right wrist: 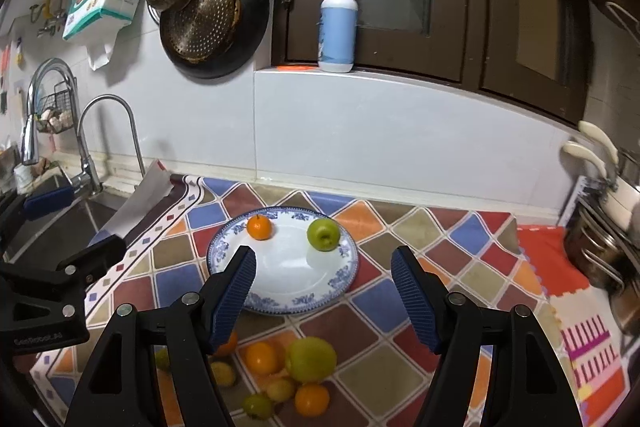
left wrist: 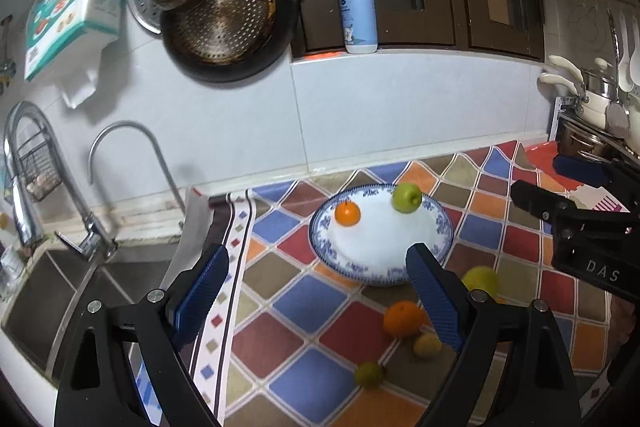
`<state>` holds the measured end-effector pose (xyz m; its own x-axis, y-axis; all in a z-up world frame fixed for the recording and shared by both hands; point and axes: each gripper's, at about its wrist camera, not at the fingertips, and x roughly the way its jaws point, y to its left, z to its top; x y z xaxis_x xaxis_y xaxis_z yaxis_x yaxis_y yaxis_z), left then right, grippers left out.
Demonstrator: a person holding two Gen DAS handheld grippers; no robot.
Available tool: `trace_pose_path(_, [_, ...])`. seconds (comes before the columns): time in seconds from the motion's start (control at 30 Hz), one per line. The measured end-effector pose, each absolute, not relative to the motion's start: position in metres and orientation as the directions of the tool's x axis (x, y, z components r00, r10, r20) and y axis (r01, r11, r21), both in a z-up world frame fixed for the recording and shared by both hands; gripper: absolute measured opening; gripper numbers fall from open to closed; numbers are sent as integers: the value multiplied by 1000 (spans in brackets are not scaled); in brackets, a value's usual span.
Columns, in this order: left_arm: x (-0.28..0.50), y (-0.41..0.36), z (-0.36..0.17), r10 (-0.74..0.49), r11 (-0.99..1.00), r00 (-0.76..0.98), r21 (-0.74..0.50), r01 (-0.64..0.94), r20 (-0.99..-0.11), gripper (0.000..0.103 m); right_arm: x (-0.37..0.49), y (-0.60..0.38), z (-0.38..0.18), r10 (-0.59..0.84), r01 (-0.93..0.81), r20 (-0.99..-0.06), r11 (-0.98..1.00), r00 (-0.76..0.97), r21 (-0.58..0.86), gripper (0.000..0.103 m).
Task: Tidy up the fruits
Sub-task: 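Withdraw both tools from the plate back toward the fruit pile, then grasp a small green citrus with the left tool while the right tool grasps an orange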
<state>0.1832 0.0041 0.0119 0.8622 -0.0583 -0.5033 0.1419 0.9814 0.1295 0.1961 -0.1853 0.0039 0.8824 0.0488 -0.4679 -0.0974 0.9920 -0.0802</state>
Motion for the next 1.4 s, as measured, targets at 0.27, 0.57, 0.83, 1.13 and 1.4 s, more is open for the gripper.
trace_pose_path(0.27, [157,6,-8,-42,981,841,136,136,-540,91,171,-187,-11,32,-72,-507,996,861,-61,71])
trace_pose_path(0.57, [139,3,-36,-33,973,819,170,159,-573,91,152,-188,-46,18,-72,-597,995,802,-66,71])
trace_pose_path(0.83, [139,1,-68,-44,970,765,156,187,-643,91,146,-186,-70,2,-94,-641,990,768,-109,70])
trace_pose_path(1.13, [154,-5,-96,-50,963,722,159,218,-690,83,160,-187,-99,-10,-111,-687,985,727,-131,69])
trace_pose_path(1.4, [176,-7,-111,-93,962,666,105,251,-741,68,178,-192,-116,8,-128,-722,985,692,-112,61])
